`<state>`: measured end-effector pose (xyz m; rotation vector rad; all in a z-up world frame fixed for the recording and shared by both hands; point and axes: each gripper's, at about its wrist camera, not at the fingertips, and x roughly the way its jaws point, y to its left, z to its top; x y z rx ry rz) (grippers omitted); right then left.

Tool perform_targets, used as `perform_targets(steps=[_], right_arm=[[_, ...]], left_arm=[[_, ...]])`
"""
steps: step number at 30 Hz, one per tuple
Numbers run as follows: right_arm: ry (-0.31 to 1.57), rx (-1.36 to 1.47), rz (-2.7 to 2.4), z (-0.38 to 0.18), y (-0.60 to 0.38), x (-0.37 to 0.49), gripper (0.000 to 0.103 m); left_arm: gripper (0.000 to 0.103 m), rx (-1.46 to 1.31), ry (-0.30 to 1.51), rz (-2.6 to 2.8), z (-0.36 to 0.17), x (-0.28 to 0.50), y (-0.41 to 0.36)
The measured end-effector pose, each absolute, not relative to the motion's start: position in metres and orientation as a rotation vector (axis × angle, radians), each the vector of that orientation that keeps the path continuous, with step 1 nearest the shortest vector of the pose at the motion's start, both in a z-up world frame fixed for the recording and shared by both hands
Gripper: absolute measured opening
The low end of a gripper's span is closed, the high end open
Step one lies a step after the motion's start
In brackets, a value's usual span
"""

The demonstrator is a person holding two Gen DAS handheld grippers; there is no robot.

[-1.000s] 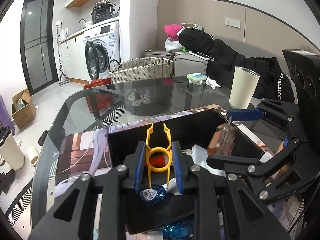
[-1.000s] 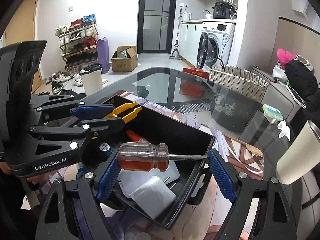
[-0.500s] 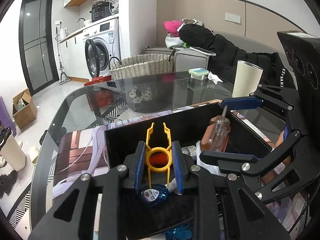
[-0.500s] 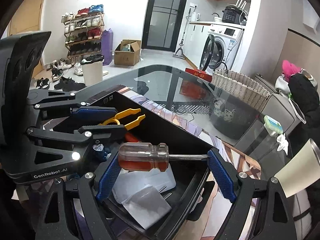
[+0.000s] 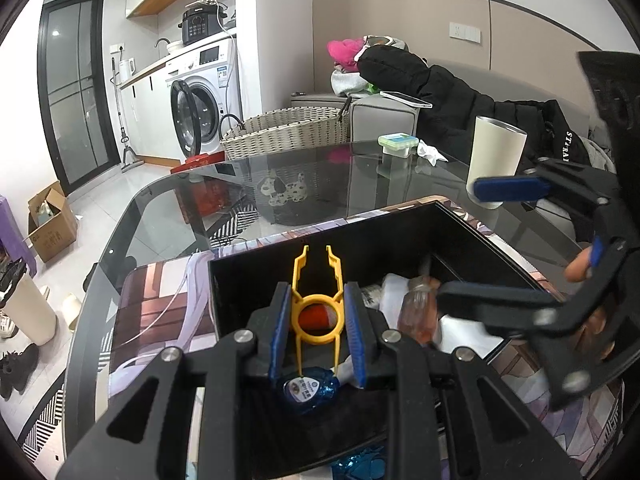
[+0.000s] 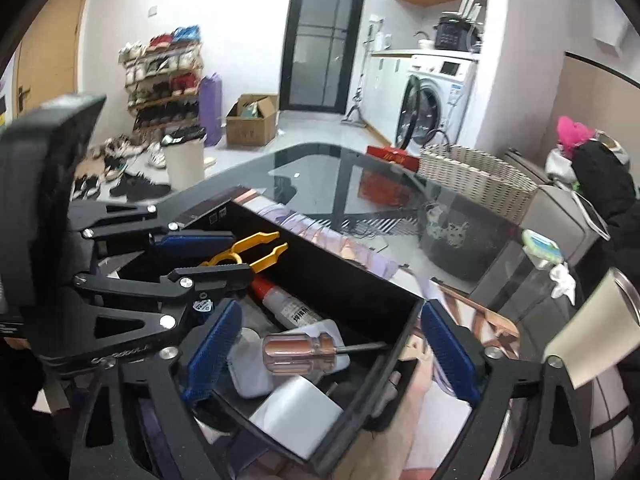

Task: Organize rigid objects
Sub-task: 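Lower the screwdriver and yellow tool into the box and open both grippers, then grasp the silver tape roll with the right gripper while the left gripper approaches the blue bottle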

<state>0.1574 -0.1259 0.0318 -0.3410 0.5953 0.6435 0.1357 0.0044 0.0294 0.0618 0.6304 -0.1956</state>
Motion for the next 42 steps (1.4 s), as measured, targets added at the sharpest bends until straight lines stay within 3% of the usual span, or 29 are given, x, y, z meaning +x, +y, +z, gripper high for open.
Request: perform_targets(steps=[3, 5, 9, 10, 13, 42], right_arm=[[0.576, -0.295, 0.612, 0.039, -0.141, 0.151, 0.102], [0.568, -0.263, 0.594, 0.043, -0.151, 0.145, 0.102], [0.58, -0.209, 0.564, 0.048, -0.163, 0.134, 0.102], [0.585, -0.202, 0.554, 0.048, -0.165, 0.131, 0.102], [0.595, -0.183, 0.538, 0.045, -0.168, 0.119, 0.102], [0.787, -0.065, 0.559, -0.001, -0.144, 0.09, 0.102]], left_arm=[[0.031, 0.047, 0.642, -0.215, 0.03, 0.134, 0.005], [0.056, 0.034, 0.64, -0.233, 0.033, 0.13, 0.005], [0.069, 0.004, 0.616, -0.233, 0.04, 0.115, 0.009], [0.082, -0.009, 0.608, -0.224, 0.042, 0.11, 0.011], [0.103, -0.051, 0.578, -0.233, 0.048, 0.096, 0.019], [0.103, -0.013, 0.703, -0.142, 0.006, 0.05, 0.044]])
